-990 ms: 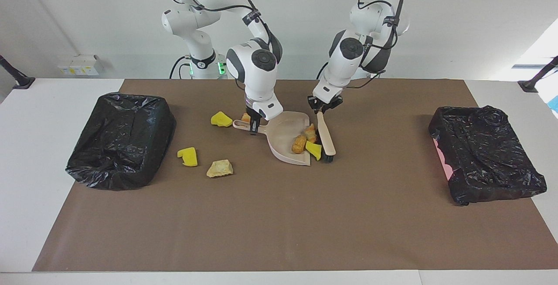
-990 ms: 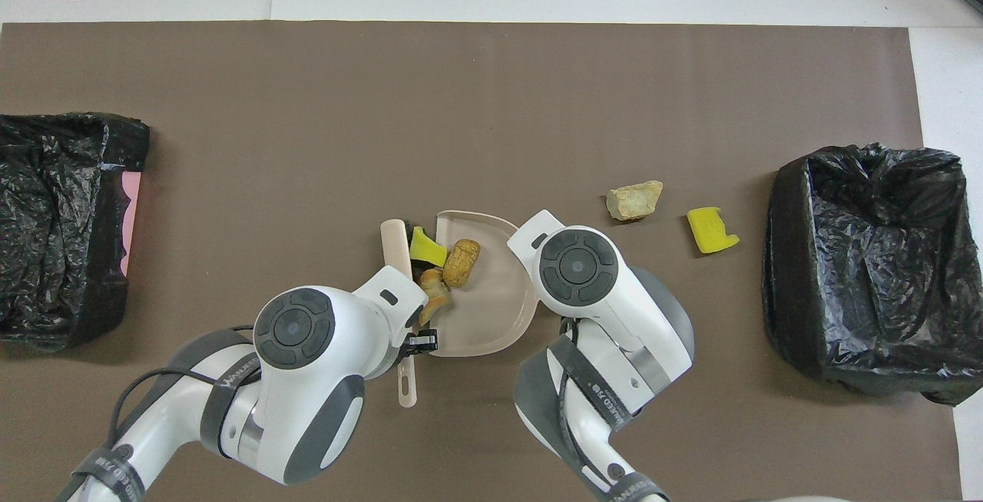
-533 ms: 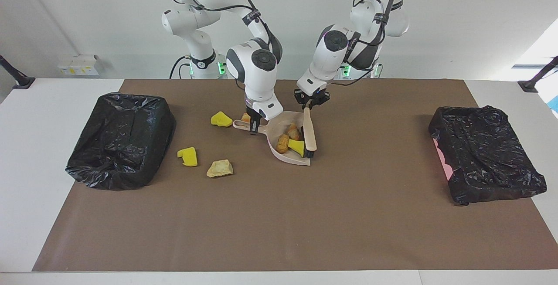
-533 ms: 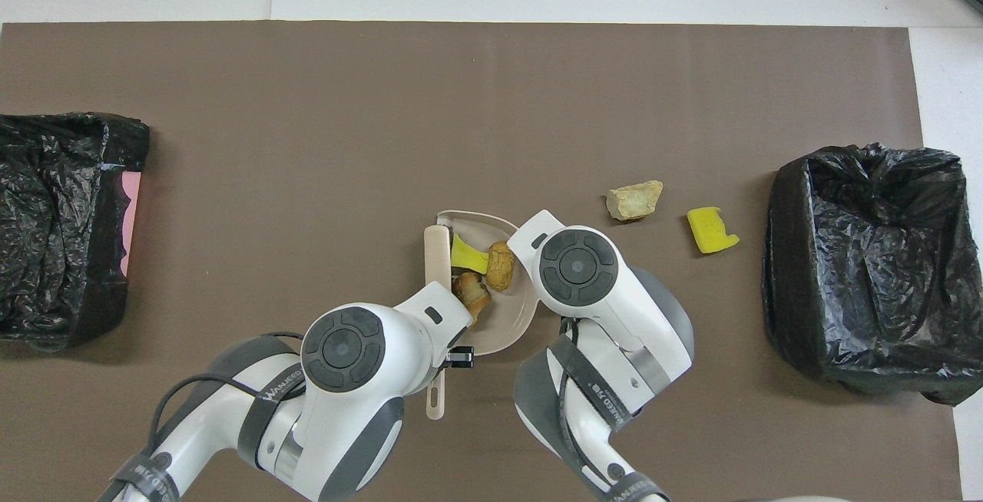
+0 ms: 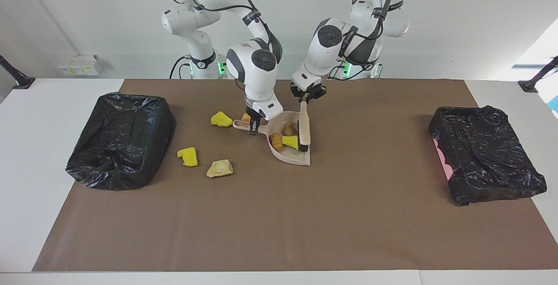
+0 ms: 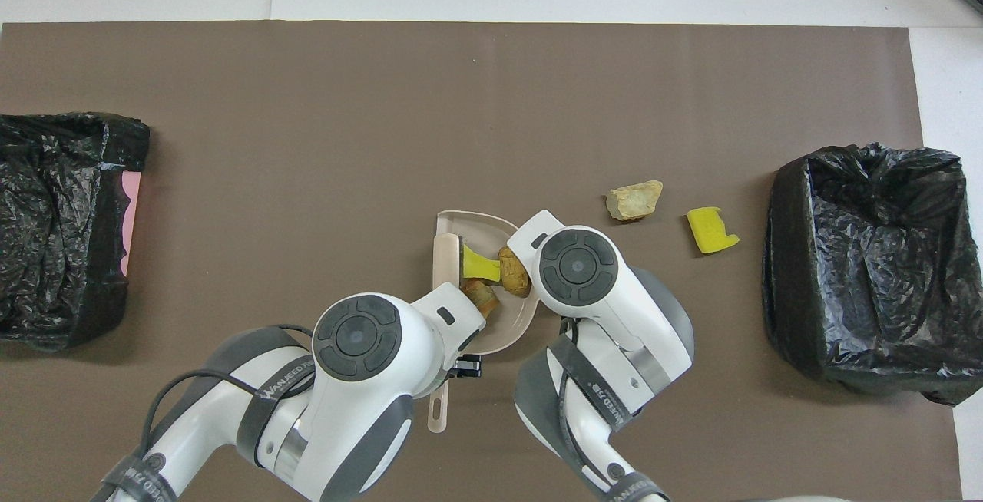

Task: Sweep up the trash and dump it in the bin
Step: 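Sweep the remaining scraps with the brush into the dustpan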

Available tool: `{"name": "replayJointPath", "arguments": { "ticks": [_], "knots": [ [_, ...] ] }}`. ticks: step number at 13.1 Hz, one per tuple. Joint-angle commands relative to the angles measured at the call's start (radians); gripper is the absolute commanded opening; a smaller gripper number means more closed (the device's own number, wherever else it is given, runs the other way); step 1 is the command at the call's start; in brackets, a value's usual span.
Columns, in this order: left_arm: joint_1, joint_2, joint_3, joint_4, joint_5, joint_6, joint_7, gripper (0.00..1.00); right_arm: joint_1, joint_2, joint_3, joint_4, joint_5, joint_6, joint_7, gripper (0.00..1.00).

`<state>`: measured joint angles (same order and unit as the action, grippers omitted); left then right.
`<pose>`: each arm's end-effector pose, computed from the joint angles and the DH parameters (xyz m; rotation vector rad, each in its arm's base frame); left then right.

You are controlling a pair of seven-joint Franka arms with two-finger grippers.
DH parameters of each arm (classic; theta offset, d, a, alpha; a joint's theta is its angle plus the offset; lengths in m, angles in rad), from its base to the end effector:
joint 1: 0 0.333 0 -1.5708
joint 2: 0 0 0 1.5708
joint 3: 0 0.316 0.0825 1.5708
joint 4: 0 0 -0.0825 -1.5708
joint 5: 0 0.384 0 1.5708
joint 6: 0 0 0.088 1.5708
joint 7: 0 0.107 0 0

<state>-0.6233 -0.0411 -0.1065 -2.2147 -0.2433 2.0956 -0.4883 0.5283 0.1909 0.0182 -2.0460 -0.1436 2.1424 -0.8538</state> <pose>0.3742 -0.3507 0.3898 3.0044 -0.1664 -0.2698 0.4916 0.2917 0.3407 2.2407 2.0534 -0.1681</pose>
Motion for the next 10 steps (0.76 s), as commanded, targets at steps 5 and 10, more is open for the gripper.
{"name": "replayJointPath", "arguments": {
  "ticks": [5,10],
  "knots": [
    [0.106,-0.066,0.011,0.142,0.036,-0.251,0.011,0.0,-0.005,0.018,0.009,-0.003,-0.014,0.005,-0.008,0.0],
    [0.171,-0.106,0.013,0.177,0.177,-0.347,0.028,0.0,-0.005,0.021,0.009,0.003,-0.014,-0.001,-0.008,0.0]
  ]
}}
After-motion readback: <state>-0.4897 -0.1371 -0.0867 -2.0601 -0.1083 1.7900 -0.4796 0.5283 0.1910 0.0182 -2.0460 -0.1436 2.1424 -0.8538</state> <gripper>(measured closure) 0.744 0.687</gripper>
